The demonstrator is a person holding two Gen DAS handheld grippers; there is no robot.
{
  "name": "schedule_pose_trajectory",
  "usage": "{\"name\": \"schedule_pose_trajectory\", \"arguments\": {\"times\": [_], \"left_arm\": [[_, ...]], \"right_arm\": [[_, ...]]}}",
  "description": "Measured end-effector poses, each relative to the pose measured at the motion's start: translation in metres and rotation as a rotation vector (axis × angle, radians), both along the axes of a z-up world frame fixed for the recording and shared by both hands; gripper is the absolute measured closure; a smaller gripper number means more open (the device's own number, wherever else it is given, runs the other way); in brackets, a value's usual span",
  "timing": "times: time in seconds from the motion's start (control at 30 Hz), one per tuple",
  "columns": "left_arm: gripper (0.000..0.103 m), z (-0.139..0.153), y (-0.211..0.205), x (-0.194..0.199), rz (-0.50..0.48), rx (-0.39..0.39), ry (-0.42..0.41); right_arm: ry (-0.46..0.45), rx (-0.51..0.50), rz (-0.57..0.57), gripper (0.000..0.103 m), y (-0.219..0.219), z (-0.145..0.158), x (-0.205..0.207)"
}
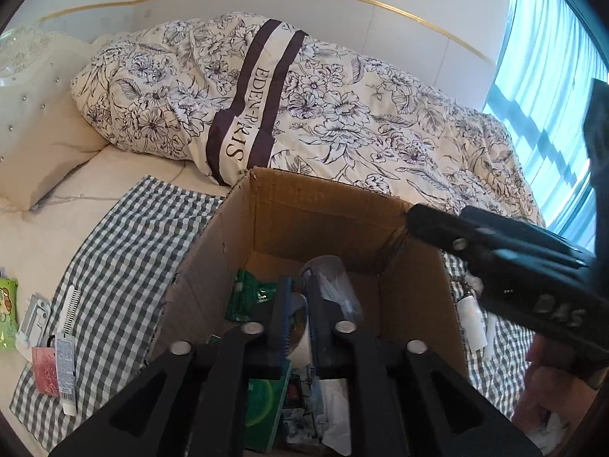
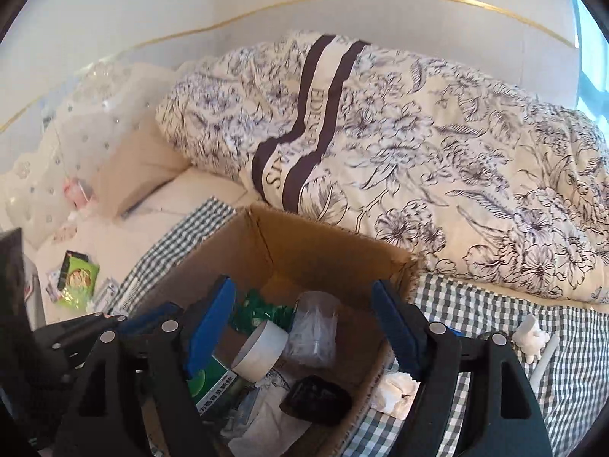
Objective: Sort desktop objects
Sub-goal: 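Lower both held items into the cardboard box and open both grippers, then withdraw both grippers from the box back toward the items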
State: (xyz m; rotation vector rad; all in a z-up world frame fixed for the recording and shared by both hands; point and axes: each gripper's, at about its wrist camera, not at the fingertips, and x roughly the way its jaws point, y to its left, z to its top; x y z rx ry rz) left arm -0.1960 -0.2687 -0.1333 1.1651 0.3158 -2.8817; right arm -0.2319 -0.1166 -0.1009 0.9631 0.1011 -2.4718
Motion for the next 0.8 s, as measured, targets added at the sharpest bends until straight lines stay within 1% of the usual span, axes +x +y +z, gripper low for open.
{"name": "schedule_pose_trajectory", "arguments": {"times": [0.03,0.07,0.17,0.23,0.3,0.37,0.47,0.57,0.73,0.8], "left_arm": [[0.061,0.002,0.002,0.001,0.01,0.0,-0.003],[0.044,0.004,0.003,0.002,0.015,0.004,0.002],[0.043,0.016,0.008,0.009,0.023,0.001,0.03],[0.036,0.025,0.015,0.011,0.024,-0.016,0.037],[0.017,0.034,0.021,0.014,0.022,-0.031,0.045],[0.011,0.043,0.03,0.018,0.014,-0.047,0.055],[0.009,0.057,0.043,0.025,0.017,-0.061,0.066],[0.009,0.07,0.056,0.035,0.016,-0.059,0.088],[0.008,0.097,0.087,0.056,0.002,-0.068,0.15],[0.005,0.107,0.1,0.064,-0.008,-0.072,0.176]], "right_arm": [[0.007,-0.005,-0.003,0.028,0.004,0.003,0.001],[0.014,-0.011,-0.007,0.028,0.008,0.008,0.003],[0.032,-0.039,-0.018,0.027,0.024,0.021,0.01],[0.042,-0.055,-0.027,0.025,0.034,0.03,0.016],[0.054,-0.067,-0.036,0.024,0.045,0.039,0.023],[0.068,-0.075,-0.041,0.023,0.056,0.048,0.031],[0.087,-0.086,-0.053,0.023,0.073,0.06,0.044],[0.113,-0.099,-0.076,0.023,0.096,0.075,0.059],[0.152,-0.111,-0.123,0.02,0.134,0.099,0.081],[0.168,-0.115,-0.141,0.019,0.15,0.109,0.091]]}}
